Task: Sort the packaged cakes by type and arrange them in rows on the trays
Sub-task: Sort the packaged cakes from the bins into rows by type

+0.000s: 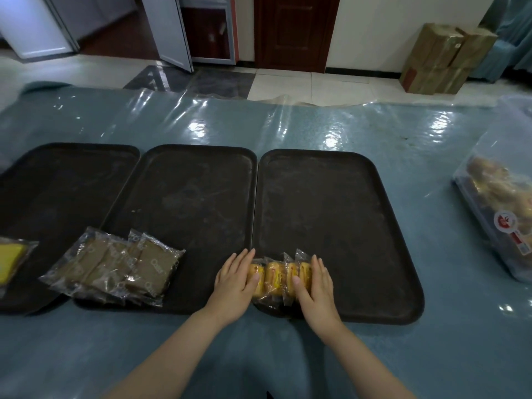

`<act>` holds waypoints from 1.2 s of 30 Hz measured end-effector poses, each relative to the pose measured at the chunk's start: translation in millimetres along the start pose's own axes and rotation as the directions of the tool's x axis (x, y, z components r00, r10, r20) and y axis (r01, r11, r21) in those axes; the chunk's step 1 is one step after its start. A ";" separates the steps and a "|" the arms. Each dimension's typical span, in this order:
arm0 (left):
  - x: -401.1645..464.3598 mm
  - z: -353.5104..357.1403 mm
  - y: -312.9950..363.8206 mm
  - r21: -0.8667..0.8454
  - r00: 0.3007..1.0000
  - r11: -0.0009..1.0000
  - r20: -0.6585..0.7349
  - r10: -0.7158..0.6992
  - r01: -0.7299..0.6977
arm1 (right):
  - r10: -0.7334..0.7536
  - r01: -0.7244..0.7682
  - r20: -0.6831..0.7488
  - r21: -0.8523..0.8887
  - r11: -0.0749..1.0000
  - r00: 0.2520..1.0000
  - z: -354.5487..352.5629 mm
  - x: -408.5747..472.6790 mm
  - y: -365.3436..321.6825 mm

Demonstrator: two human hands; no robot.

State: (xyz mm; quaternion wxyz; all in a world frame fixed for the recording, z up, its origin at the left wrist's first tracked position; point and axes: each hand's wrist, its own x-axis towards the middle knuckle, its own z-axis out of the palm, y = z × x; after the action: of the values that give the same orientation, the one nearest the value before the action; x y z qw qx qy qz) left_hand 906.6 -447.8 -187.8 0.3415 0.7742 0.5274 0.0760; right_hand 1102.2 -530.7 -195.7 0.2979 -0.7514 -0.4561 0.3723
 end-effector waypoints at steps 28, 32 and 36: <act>-72.6 -219.8 -207.1 -0.019 0.968 0.981 -0.164 0.188 -0.193 | -0.237 0.221 -0.198 -0.100 0.970 0.951 207.9 -25.0 -241.3; -87.6 -265.0 -246.4 -0.064 0.975 0.982 -0.152 0.165 -0.176 | -0.228 0.222 -0.209 -0.051 0.974 0.951 256.5 -30.8 -274.6; -101.4 -301.0 -274.5 -0.069 0.973 0.986 -0.187 0.138 -0.153 | -0.221 0.217 -0.201 -0.044 0.975 0.954 287.3 -39.3 -304.3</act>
State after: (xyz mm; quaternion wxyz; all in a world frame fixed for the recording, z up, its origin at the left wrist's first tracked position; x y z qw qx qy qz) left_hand 509.0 -343.1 -103.1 0.3175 0.7858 0.4944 0.1932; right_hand 710.3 -411.6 -101.5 0.3746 -0.7338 -0.5073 0.2529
